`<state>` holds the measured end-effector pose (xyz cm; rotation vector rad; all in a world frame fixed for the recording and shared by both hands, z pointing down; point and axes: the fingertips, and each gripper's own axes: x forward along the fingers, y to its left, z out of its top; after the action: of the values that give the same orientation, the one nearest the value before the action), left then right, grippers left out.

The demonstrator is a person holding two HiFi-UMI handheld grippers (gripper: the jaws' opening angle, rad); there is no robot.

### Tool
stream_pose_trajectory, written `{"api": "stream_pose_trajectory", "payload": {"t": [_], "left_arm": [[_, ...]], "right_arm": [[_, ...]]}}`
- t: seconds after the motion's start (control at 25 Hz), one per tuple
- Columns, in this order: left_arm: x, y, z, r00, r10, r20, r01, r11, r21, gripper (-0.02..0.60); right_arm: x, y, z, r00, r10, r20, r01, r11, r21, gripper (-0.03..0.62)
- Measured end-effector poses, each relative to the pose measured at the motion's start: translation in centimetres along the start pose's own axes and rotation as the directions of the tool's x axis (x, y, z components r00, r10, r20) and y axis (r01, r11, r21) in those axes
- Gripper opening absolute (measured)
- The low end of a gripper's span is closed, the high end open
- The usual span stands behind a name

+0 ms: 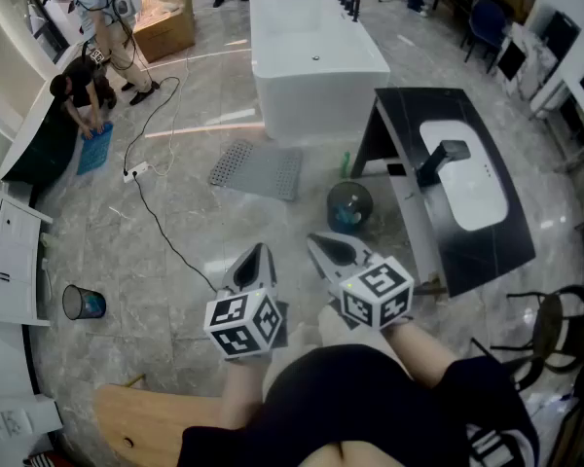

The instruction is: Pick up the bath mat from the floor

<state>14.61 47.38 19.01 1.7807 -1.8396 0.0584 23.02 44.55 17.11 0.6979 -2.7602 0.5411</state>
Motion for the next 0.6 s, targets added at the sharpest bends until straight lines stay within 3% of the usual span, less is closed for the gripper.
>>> {"api": "stream_pose_trajectory", "payload": {"t": [0.6], "left_arm": [[-0.7, 0.7, 0.6, 1.000, -0.007, 0.005, 0.007, 1.000, 0.027, -0.006]], "right_arm": [[0.9, 2.7, -0.3, 0.998, 0.055, 0.008, -0.055, 0.998, 0.004, 0.011]]}}
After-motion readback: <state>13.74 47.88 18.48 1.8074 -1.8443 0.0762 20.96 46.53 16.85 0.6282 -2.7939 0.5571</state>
